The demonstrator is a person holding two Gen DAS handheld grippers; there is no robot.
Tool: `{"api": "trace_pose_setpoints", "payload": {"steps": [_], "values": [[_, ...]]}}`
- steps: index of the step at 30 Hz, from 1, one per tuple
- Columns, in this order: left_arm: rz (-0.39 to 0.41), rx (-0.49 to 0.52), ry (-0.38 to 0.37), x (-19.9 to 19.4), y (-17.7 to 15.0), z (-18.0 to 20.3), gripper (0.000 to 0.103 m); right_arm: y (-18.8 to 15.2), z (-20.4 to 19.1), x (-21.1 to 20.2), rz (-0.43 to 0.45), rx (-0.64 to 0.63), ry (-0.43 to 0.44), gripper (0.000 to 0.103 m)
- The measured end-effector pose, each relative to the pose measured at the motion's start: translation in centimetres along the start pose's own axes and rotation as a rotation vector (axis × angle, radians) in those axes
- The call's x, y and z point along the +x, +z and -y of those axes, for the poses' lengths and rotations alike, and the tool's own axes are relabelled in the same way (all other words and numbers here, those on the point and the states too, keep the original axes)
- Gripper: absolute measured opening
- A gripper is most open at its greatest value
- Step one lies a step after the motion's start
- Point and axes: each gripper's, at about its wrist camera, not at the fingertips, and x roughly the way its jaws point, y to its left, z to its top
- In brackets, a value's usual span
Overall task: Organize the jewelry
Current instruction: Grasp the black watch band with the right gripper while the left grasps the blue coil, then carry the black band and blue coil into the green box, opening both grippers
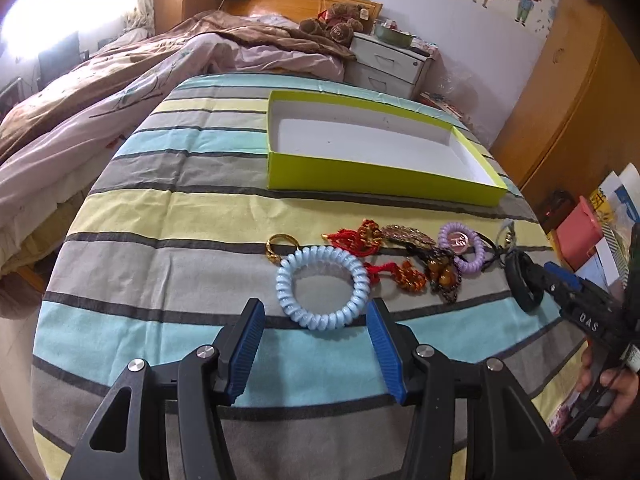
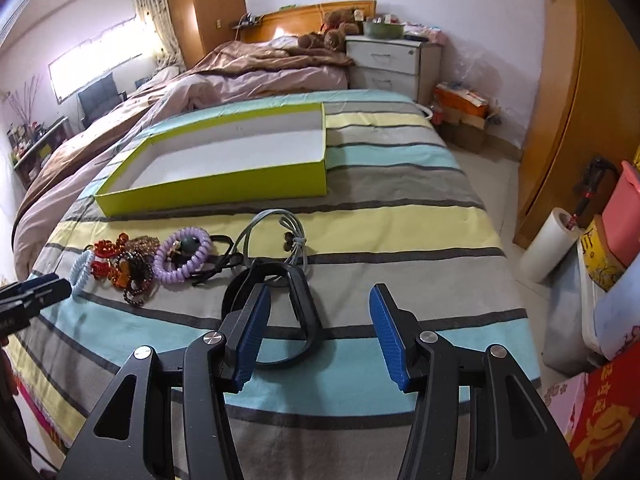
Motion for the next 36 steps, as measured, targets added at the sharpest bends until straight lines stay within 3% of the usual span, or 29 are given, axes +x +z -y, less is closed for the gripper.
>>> {"api": "trace_pose_setpoints", "payload": {"steps": [8, 10, 14, 16, 25, 27, 32, 36], "values": [[-0.022, -0.017, 0.019, 1.2, 0.7, -0.3, 0.053, 0.1, -0.1, 1.1, -0.031, -0.028, 0.018, 0.051], [-0.019, -0.026, 0.024, 1.3, 0.8, -0.5, 0.053, 0.1, 0.0, 1.1, -0.033, -0.030, 0.022, 0.038], [-0.009, -0.050, 0.044, 1.2, 1.1, -1.4, 0.053, 0.1, -0.1, 1.3, -0.040, -0.043, 0.018, 0.031], [-0.019, -0.044, 0.057, 1.4, 1.2, -1.6, 0.053, 0.2, -0.2, 1.3, -0.041, -0.043, 0.027, 0.017], [-0.023, 0.030, 0.098, 2.2, 1.5, -1.0, 0.051, 0.1, -0.9, 1.3, -0.038, -0.057, 0.016, 0.016], [-0.019, 0.037, 0.109, 2.1, 1.5, -1.0, 0.033, 0.1, -0.6, 1.3, -0.036, -0.050, 0.018, 0.014], [-0.016, 0.019, 0.107, 2.0, 1.6, -1.7, 0.013, 0.0, -0.1, 0.9, -0.025, -0.020, 0.018, 0.013], [-0.011, 0.017, 0.095, 1.8, 1.5, -1.8, 0.011, 0.0, 0.0, 0.7, -0.022, -0.018, 0.020, 0.013]]}}
